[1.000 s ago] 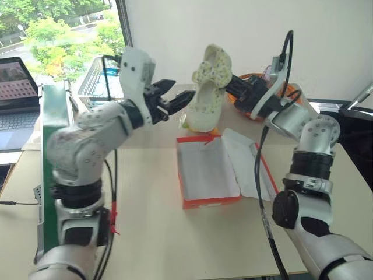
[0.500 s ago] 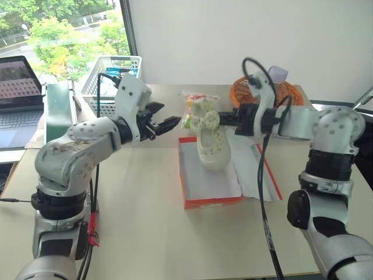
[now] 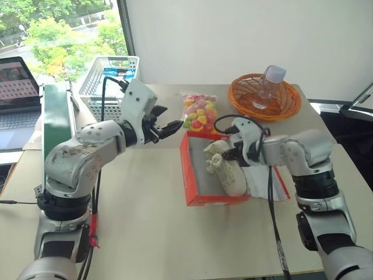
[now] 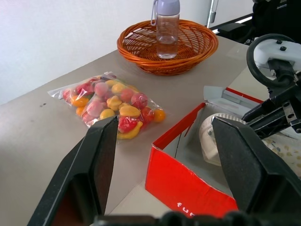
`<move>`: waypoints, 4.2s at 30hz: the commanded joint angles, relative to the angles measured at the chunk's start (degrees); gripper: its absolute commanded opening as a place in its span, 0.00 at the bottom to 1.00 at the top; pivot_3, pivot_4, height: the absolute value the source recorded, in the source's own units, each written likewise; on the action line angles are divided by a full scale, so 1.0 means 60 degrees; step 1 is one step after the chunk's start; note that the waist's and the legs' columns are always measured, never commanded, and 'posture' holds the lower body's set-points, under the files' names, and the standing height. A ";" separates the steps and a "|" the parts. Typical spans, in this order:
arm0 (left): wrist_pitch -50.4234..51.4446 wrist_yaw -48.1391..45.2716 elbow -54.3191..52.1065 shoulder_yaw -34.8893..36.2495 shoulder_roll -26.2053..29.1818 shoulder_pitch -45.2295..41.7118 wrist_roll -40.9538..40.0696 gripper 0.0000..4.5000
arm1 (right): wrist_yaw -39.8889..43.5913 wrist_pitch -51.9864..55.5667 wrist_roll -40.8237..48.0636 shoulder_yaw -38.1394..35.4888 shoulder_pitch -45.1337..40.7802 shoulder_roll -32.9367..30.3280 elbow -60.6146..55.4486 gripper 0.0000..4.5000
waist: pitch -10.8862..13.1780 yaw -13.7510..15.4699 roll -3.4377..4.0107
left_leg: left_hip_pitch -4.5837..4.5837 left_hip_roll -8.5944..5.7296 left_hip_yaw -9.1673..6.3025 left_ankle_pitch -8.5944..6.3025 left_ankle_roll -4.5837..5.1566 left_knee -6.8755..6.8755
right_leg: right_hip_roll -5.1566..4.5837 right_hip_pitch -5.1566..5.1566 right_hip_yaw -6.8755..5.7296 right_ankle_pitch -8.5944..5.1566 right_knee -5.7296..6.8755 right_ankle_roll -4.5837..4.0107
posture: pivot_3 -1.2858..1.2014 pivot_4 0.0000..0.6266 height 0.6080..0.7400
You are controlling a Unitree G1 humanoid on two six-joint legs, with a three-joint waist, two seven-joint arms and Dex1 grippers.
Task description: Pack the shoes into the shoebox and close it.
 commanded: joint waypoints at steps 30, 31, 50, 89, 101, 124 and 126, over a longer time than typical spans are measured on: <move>-0.0207 -0.0078 -0.0094 -0.0062 -0.0194 0.0008 0.0477 0.75 | 0.0387 0.0101 -0.1617 -0.1324 -0.0073 0.0907 -0.1119 0.99 | -0.0001 0.0017 0.0000 | 0.0004 0.0001 -0.0003 0.0000 0.0000 0.0027 | 0.0000 0.0008 -0.0003 0.0000 0.0025 0.0001 | 0.52 0.24 1.00; -0.0212 -0.0087 -0.0082 -0.0045 -0.0180 0.0018 0.0484 0.75 | 0.0408 0.0130 -0.1624 -0.1367 -0.0104 0.0946 -0.1154 0.99 | -0.0001 0.0015 0.0000 | 0.0004 0.0000 -0.0003 0.0000 0.0000 0.0029 | 0.0000 0.0008 -0.0003 0.0000 0.0027 0.0001 | 0.52 0.24 1.00; 0.1373 0.2521 -0.0876 0.1408 -0.0039 0.1538 0.1581 0.75 | 0.4978 -0.4305 -0.0209 -0.1743 -0.1208 0.1321 -0.0152 0.99 | 0.0000 -0.0063 0.0000 | 0.0026 0.0004 -0.0004 0.0005 0.0008 0.0086 | 0.0001 0.0016 0.0004 -0.0003 0.0107 0.0000 | 0.52 0.24 1.00; -0.2618 0.4710 0.1425 0.5619 -0.2102 0.4507 0.3578 0.99 | 0.8387 -1.0826 -0.3352 0.1356 -0.0645 0.2478 0.2449 1.00 | -0.0012 -0.0004 -0.0019 | 0.0047 0.0014 0.0006 0.0007 -0.0010 0.0084 | -0.0008 0.0020 -0.0011 -0.0001 0.0125 -0.0021 | 0.52 0.24 1.00; -0.3451 0.4453 0.3244 0.5337 -0.1720 0.3786 0.3413 0.99 | 0.7317 -1.0131 -0.3578 0.1031 -0.0342 0.2029 0.2091 1.00 | -0.0015 -0.0001 -0.0023 | 0.0049 0.0016 0.0010 0.0007 -0.0011 0.0077 | -0.0011 0.0016 -0.0012 -0.0004 0.0128 -0.0027 | 0.52 0.24 1.00; -0.3654 0.4728 0.4352 0.5096 -0.1906 0.3142 0.3019 0.75 | 0.7123 -0.9693 -0.3549 0.1010 -0.0226 0.1752 0.1651 1.00 | -0.0016 0.0019 -0.0022 | 0.0090 0.0018 0.0014 0.0015 -0.0028 0.0073 | -0.0010 0.0035 -0.0012 -0.0006 0.0151 -0.0040 | 0.52 0.24 1.00; -0.3771 0.4745 0.4300 0.4954 -0.1812 0.3094 0.3137 0.67 | 0.7118 -0.9712 -0.3564 0.1023 -0.0241 0.1770 0.1686 1.00 | -0.0016 0.0034 -0.0023 | 0.0087 0.0017 0.0014 0.0015 -0.0028 0.0073 | -0.0010 0.0035 -0.0012 -0.0006 0.0149 -0.0039 | 0.52 0.24 1.00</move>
